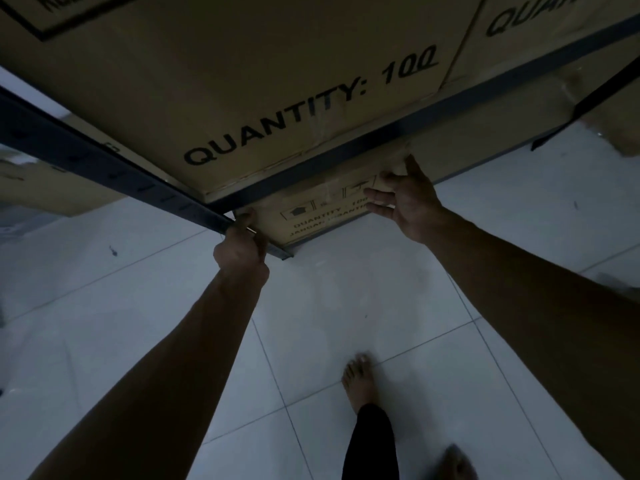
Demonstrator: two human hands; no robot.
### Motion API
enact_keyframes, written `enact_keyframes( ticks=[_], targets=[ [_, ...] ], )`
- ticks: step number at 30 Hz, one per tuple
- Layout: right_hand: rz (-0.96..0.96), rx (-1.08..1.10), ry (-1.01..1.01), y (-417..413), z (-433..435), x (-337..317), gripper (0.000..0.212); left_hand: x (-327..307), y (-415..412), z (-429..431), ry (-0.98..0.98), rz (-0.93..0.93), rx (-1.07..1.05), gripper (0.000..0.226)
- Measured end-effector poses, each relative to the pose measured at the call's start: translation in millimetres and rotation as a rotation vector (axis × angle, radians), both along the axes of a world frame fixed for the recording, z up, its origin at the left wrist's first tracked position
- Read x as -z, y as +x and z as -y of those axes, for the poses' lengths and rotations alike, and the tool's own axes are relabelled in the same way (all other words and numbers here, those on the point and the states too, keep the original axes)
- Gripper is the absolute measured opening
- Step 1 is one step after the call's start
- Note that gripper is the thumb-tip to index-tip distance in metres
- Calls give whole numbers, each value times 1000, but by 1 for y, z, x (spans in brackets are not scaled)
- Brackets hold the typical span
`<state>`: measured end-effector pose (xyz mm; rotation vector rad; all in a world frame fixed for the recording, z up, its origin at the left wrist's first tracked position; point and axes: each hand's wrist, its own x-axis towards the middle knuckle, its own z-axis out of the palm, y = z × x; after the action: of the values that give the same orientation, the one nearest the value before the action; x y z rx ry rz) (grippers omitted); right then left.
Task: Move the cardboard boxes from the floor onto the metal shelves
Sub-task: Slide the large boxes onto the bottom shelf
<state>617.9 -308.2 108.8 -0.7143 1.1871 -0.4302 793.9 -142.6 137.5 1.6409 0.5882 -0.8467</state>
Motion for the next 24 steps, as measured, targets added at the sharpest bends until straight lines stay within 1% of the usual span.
enact_keyframes(
  ticks=[2, 4, 6, 7, 10, 13, 17, 22, 24],
  targets=[
    [-3, 2, -12, -2, 0, 2, 74, 0, 5, -1, -41, 11, -27, 48],
    [-6, -19, -37, -8, -4, 0, 65, 2, 9, -3, -133, 45, 28, 43],
    [-13, -40, -54, -20, -13, -6, 58, -1, 15, -8, -91, 132, 123, 39],
    [-12, -46, -52, -28, -20, -10, 59, -1, 17, -12, -60, 162, 159, 37],
    [23, -16, -13, -69, -56, -28, 74, -12, 18, -31, 20, 240, 314, 37],
    [81, 77, 11, -126, -109, -49, 75, -28, -3, -58, 39, 265, 374, 40],
    [120, 209, 12, -212, -196, -79, 65, -46, -91, -110, -48, 189, 595, 24],
    [118, 397, -43, -328, -337, -125, 45, -69, -245, -196, -194, 95, 945, 24],
    [74, 446, -90, -377, -401, -141, 38, -79, -307, -235, -233, 57, 1092, 25]
  ],
)
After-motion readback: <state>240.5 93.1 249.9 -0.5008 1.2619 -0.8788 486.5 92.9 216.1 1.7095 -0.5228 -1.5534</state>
